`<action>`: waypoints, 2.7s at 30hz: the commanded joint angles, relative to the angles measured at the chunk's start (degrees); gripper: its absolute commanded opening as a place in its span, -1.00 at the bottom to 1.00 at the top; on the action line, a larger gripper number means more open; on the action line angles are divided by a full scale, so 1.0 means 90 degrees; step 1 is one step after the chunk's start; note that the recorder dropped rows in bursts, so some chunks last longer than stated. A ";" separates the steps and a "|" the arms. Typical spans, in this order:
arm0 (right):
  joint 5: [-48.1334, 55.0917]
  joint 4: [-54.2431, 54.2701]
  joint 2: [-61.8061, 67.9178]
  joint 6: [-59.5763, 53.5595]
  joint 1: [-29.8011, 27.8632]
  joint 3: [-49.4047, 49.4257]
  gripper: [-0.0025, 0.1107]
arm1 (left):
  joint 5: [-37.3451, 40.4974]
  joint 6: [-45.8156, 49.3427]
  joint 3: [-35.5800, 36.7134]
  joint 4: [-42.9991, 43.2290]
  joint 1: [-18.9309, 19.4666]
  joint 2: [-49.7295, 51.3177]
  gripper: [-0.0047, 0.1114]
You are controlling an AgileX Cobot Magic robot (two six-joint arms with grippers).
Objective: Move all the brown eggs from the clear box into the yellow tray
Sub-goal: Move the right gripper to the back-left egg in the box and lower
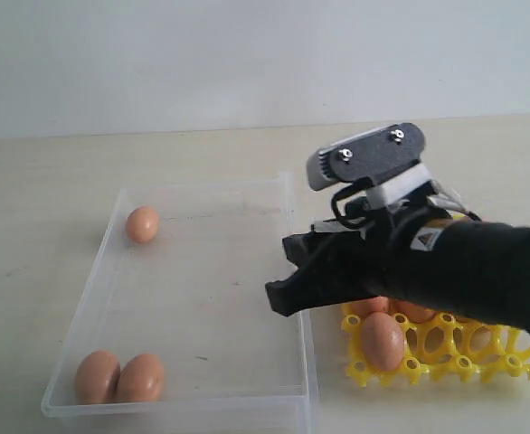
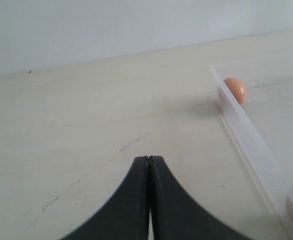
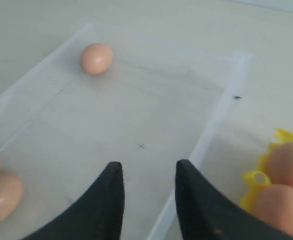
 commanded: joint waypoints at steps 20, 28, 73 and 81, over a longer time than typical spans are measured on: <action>0.7390 -0.0770 0.4045 0.1122 0.0018 -0.6251 0.00 | -0.0088 -0.0028 -0.0026 -0.0009 -0.0020 0.0004 -0.92; 0.6804 -0.0524 0.4706 0.1884 0.0018 -0.6721 0.00 | -0.0088 -0.0028 -0.0026 -0.0009 -0.0020 0.0004 -0.92; 0.5275 -0.0428 0.4350 0.1972 0.0450 -0.5491 0.00 | -0.0088 -0.0028 -0.0026 -0.0009 -0.0020 0.0004 -0.92; 0.4527 -0.1271 0.4144 0.2132 0.0167 -0.5694 0.00 | -0.0088 -0.0028 -0.0026 -0.0009 -0.0020 0.0004 -0.92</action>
